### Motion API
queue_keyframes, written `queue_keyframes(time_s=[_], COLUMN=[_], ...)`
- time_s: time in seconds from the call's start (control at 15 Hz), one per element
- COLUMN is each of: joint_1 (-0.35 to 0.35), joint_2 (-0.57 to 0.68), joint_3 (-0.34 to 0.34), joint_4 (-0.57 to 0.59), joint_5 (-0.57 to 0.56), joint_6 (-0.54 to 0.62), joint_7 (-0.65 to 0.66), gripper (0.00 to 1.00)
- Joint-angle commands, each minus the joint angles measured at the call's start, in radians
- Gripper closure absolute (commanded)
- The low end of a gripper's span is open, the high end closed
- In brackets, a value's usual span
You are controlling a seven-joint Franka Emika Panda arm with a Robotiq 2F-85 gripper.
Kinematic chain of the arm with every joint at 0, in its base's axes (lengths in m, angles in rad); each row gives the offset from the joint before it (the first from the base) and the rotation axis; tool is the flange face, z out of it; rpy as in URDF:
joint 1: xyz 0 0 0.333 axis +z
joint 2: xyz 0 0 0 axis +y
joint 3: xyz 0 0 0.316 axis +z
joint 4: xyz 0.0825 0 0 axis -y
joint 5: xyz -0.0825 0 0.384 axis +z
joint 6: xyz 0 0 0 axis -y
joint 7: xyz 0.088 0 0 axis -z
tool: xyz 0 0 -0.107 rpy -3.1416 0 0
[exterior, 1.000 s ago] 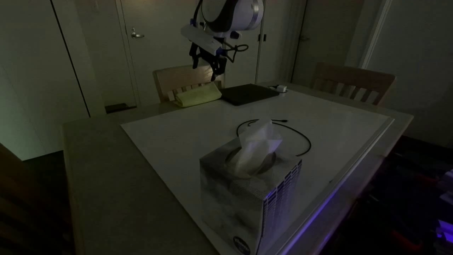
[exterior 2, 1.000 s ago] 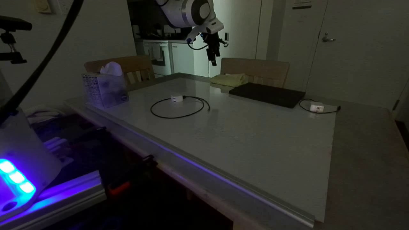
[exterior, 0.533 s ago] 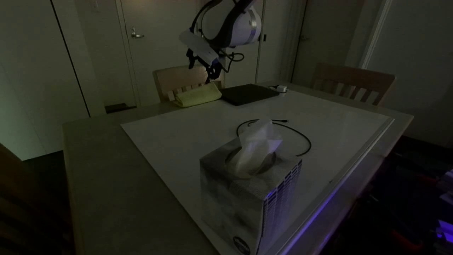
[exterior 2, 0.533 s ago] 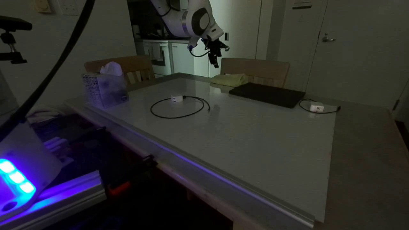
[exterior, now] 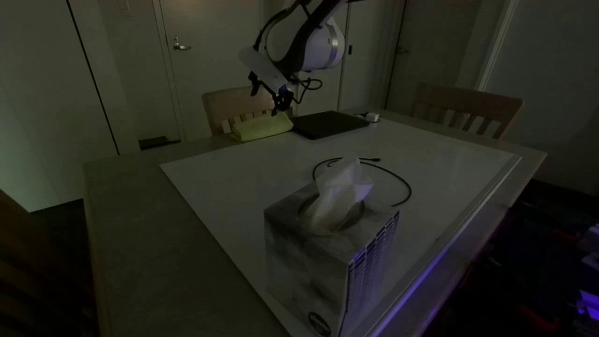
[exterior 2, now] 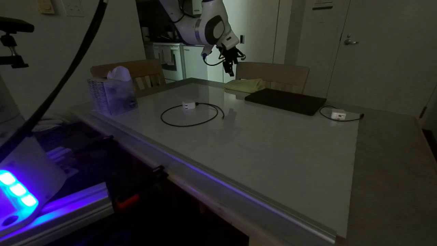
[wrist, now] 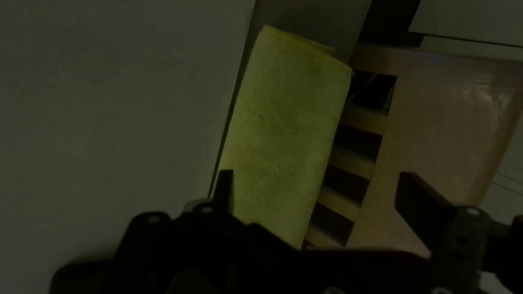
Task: Pick up the yellow cloth from the table and move it to the right.
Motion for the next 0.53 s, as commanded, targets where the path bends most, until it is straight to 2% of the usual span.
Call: queue_keyframes(time_s=[0.0,0.13,0.47], joint_1=[0.002,0.015,0.085], joint_2=[0.0,0.003,0.044], joint_3=[-0.003,-0.02,-0.142], joint_4=[0.0,0.002,0.026], joint_5=[0.012,0.007,-0.012], joint_6=[0.0,-0.004,-0.01], joint_7=[-0.011,0.002,0.098], gripper=[0.0,0.0,0.0])
